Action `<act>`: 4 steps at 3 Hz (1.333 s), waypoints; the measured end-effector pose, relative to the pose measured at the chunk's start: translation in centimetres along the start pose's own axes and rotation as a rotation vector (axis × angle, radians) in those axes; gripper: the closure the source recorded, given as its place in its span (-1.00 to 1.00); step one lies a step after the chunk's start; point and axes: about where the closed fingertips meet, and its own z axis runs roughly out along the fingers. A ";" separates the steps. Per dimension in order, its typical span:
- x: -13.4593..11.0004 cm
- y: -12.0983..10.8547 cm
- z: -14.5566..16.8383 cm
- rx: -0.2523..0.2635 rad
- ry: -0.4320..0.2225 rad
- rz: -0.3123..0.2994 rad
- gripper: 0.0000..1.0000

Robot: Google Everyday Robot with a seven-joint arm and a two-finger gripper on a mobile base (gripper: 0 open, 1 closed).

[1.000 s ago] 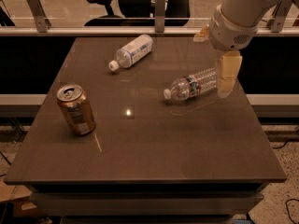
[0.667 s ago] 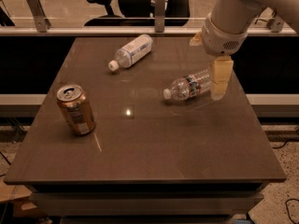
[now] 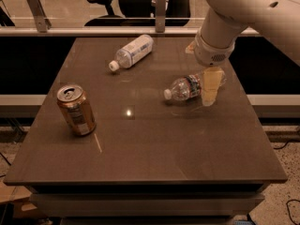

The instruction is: Place water bottle upright

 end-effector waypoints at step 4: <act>0.4 1.4 3.5 -0.103 -0.011 -0.002 -0.16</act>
Offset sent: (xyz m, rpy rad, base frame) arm -0.0111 -0.0033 -0.0334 0.0030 0.0908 -0.0120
